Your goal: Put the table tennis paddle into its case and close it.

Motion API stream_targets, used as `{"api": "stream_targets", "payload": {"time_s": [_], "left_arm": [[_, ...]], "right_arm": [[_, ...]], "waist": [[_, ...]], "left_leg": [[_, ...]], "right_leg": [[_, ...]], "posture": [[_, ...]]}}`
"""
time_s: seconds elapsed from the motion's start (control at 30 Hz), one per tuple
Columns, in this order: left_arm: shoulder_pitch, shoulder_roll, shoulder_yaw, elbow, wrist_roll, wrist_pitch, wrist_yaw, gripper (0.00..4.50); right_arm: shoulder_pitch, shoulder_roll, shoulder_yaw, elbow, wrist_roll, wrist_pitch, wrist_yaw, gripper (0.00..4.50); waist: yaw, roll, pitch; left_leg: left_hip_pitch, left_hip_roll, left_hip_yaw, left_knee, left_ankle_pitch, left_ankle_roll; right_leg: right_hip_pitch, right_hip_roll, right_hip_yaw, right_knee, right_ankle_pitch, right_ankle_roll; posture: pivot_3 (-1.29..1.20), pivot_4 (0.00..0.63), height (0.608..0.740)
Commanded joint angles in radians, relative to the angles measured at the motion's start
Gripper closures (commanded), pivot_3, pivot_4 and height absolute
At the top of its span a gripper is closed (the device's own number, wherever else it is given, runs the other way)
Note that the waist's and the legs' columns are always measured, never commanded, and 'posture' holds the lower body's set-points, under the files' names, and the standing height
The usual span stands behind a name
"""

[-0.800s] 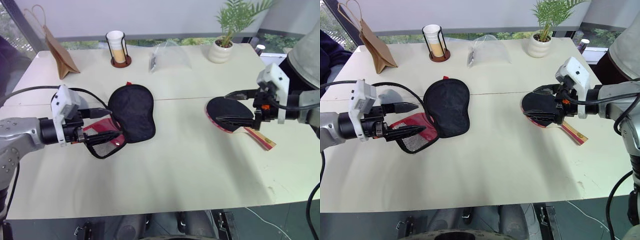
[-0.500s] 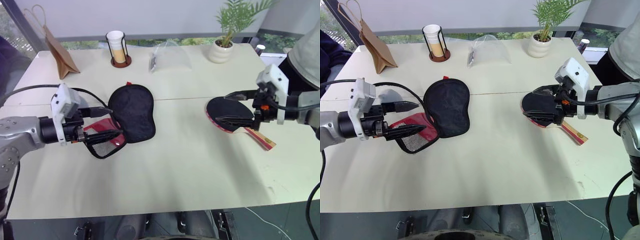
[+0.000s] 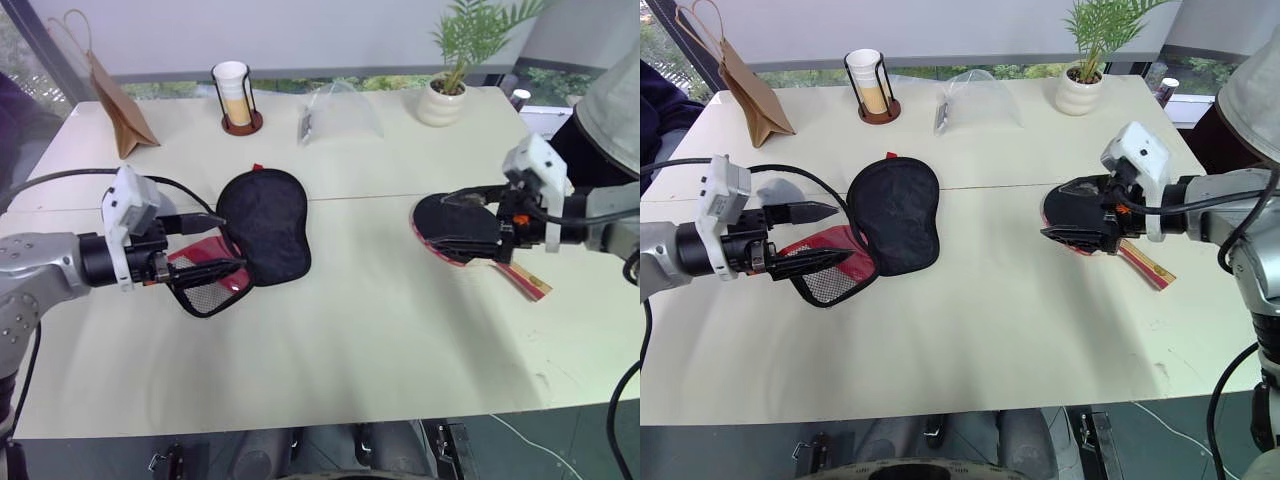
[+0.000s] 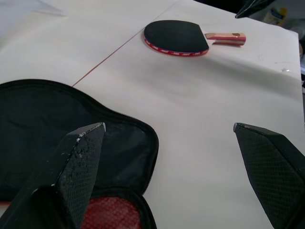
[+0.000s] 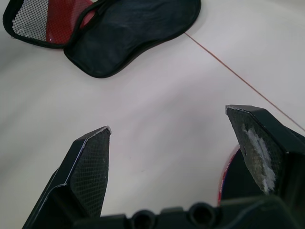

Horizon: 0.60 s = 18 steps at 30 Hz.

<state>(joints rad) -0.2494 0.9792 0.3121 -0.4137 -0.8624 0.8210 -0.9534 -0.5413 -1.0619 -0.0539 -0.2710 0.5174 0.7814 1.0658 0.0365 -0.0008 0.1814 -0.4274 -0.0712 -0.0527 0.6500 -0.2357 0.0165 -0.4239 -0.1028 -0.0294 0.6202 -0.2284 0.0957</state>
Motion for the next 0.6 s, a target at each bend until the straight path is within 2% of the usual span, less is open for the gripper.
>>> {"api": "stream_targets", "payload": {"time_s": [0.03, 0.37, 0.6], "left_arm": [[-0.019, 0.005, 0.022, -0.014, -0.014, -0.005, 0.001, 0.0], [-0.016, 0.006, 0.02, -0.007, 0.001, -0.017, 0.0, 0.0], [0.006, 0.018, 0.038, 0.008, 0.041, -0.037, 0.0, 0.0]], "right_arm": [[-0.03, 0.0, -0.011, -0.02, 0.006, 0.0, 0.0, 0.3], [-0.099, 0.049, 0.054, 0.013, -0.012, 0.021, -0.024, 0.3], [-0.229, 0.238, 0.204, 0.07, -0.061, 0.082, -0.117, 0.3]], "waist": [[0.0, 0.0, 0.0], [-0.001, 0.0, 0.0], [-0.018, 0.0, 0.0]], "left_leg": [[0.0, 0.0, 0.0, 0.0, 0.0, 0.0], [0.0, 0.0, 0.0, 0.0, 0.0, 0.0], [0.0, 0.0, 0.0, 0.0, 0.0, 0.0]], "right_leg": [[0.0, 0.0, 0.0, 0.0, 0.0, 0.0], [0.0, 0.0, 0.0, 0.0, 0.0, 0.0], [-0.001, 0.0, 0.0, 0.001, 0.0, 0.0]], "posture": [[0.0, 0.15, 0.734], [0.0, 0.15, 0.734], [0.0, 0.15, 0.734]]}}
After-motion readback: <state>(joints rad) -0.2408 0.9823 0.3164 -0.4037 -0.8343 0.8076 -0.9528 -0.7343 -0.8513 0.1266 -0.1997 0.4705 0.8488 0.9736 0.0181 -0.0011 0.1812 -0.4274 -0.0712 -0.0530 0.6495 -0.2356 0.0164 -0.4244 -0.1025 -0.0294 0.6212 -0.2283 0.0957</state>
